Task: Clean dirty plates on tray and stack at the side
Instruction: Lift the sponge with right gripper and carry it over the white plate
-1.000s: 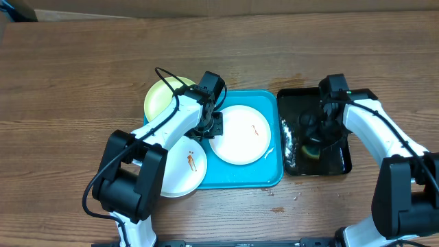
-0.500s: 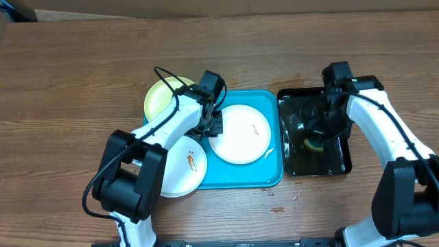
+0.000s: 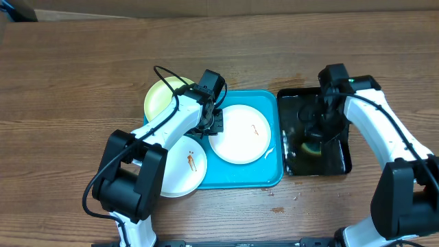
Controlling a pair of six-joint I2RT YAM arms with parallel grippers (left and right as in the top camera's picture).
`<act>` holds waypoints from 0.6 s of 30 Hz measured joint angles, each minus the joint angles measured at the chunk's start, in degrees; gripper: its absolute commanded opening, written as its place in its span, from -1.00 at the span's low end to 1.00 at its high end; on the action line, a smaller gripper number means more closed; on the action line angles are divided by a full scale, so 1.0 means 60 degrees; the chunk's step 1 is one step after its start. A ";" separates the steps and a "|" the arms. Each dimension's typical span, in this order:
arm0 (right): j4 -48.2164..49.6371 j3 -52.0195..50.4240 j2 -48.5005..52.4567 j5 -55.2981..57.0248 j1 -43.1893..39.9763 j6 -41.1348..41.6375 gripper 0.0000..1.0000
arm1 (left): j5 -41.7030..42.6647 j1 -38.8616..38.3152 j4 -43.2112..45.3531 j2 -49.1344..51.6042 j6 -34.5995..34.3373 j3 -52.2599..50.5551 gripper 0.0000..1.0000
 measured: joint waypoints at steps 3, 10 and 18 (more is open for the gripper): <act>0.0095 0.0044 -0.0007 0.0025 0.0000 -0.0058 -0.92 | 0.0000 0.0000 -0.0069 0.0000 0.0000 -0.0004 -0.54; 0.0113 0.0015 -0.0007 -0.0270 0.0000 -0.0237 -0.92 | 0.0000 0.0000 -0.0113 0.0000 -0.0004 -0.0113 -0.56; 0.0069 0.0015 -0.0007 -0.0437 0.0069 -0.0372 -0.92 | 0.0047 0.0000 -0.0066 -0.0026 -0.0200 -0.0372 -0.92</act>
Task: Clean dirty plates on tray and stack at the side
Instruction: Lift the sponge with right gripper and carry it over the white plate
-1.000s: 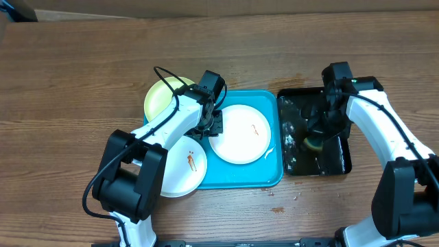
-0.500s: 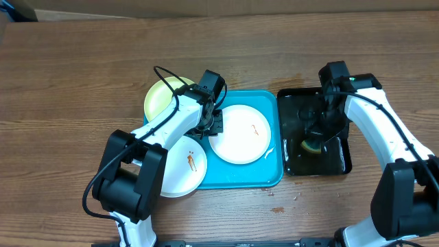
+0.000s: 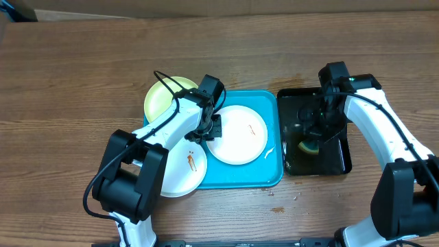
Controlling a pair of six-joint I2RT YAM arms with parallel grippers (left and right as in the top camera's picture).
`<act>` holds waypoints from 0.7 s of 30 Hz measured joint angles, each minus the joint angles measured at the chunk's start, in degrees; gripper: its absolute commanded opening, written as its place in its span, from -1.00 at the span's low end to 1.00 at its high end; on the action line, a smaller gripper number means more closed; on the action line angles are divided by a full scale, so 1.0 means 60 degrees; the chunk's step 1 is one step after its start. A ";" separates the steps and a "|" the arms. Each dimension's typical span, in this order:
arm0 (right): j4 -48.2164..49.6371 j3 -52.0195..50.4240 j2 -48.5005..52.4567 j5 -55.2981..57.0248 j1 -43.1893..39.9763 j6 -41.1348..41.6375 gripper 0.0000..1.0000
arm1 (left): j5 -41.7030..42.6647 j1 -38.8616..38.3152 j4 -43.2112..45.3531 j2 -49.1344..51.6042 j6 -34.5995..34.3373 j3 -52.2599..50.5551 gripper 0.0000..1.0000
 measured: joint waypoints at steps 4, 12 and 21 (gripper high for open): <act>-0.0098 0.0022 0.0000 0.0280 0.0302 -0.0153 -0.92 | 0.0051 0.0000 0.0102 -0.0029 -0.0015 0.0000 -0.92; -0.0521 0.0823 0.0000 0.1450 0.1417 -0.0798 -0.92 | 0.0109 0.0000 0.0288 -0.0029 -0.0015 0.0000 -0.92; 0.1534 0.1038 -0.0015 0.1519 0.3599 -0.1184 -0.92 | 0.0138 0.0000 0.0324 -0.0029 -0.0051 -0.0004 -0.92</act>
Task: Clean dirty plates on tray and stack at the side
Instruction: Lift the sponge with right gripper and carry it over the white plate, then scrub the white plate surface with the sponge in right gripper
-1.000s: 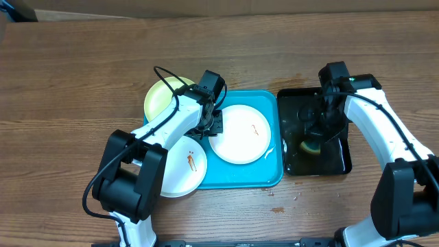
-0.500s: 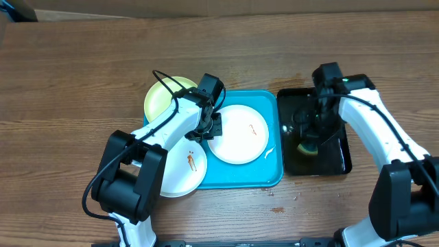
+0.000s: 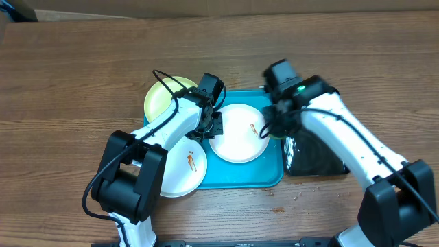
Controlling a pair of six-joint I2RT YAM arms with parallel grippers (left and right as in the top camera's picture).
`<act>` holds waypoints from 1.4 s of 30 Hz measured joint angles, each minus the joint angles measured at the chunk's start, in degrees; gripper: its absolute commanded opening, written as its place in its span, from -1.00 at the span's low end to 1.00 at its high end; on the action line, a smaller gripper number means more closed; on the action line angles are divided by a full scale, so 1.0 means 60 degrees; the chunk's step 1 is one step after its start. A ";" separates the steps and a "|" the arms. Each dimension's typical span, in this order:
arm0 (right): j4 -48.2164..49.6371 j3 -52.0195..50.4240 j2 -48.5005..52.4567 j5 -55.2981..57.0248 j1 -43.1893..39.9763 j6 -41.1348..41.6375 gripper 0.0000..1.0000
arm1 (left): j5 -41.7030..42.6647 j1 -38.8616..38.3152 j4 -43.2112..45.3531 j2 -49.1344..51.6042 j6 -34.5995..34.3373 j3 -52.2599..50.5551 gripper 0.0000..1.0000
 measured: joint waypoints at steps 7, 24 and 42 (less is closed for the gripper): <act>0.0954 0.0000 0.0135 0.0335 0.0696 0.0106 -0.92 | 0.0007 0.0000 0.0000 0.0000 0.0000 0.0000 -0.92; 0.1920 -0.0630 0.1413 0.0590 0.0696 0.0215 -0.77 | 0.0015 0.0000 -0.0004 0.0000 -0.0004 0.0000 -0.91; 0.2841 -0.1424 0.1413 0.0721 0.0696 0.0419 -0.92 | 0.0036 0.0000 -0.0098 0.0000 -0.0040 0.0000 -0.91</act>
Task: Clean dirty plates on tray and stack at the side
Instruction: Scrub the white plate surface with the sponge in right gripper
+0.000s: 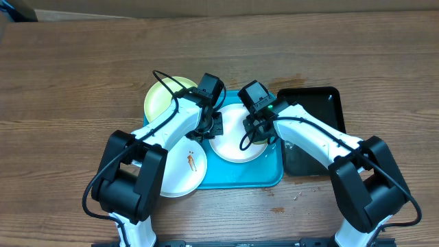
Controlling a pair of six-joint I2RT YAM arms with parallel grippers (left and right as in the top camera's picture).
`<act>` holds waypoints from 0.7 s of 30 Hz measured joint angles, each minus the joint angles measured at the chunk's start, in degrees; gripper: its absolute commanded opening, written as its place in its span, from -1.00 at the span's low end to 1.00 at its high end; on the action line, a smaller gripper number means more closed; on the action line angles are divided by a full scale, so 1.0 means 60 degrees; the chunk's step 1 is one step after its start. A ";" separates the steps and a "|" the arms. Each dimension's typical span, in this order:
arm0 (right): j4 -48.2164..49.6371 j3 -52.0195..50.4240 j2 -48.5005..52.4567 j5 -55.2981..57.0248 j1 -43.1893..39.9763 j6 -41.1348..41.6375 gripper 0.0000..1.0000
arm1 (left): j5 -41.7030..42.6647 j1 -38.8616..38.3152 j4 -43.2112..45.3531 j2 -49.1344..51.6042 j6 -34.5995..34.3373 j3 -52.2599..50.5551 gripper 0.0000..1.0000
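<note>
A white plate lies in the blue tray. My left gripper is at the plate's left rim and looks shut on it. My right gripper hangs low over the right half of the plate, covering the spot where its orange stain was. The sponge it carries is almost wholly hidden under the fingers. A second white plate with an orange smear lies at the tray's front left corner, half off it. A pale yellow-green plate sits at the tray's back left corner.
A black tray with wet sheen stands right of the blue tray; no sponge shows in it. The right arm crosses over its left part. Bare wooden table lies all round, with a few crumbs near the front.
My right gripper has moved further left, from the plate's right edge to over its stained right half. The left gripper and the plates have stayed put.
My right gripper was down in the black tray at a yellow-green sponge while the left held the middle plate's rim. The sponge then left the black tray with the gripper, which reached the blue tray's right side and now sits over the plate.
</note>
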 measured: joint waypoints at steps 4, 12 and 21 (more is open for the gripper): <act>0.0546 -0.0364 -0.0004 0.0029 -0.0018 0.0138 -0.92 | 0.0000 0.0000 -0.0015 0.0000 0.0000 0.0000 -0.92; 0.1705 -0.1166 -0.0244 -0.0277 -0.0069 0.0495 -0.92 | 0.0004 0.0000 -0.0025 0.0000 0.0000 0.0000 -0.92; 0.2769 -0.1745 -0.0397 -0.2565 -0.0321 0.0973 -0.92 | -0.0080 0.0018 -0.0146 0.0000 0.0000 0.0000 -0.92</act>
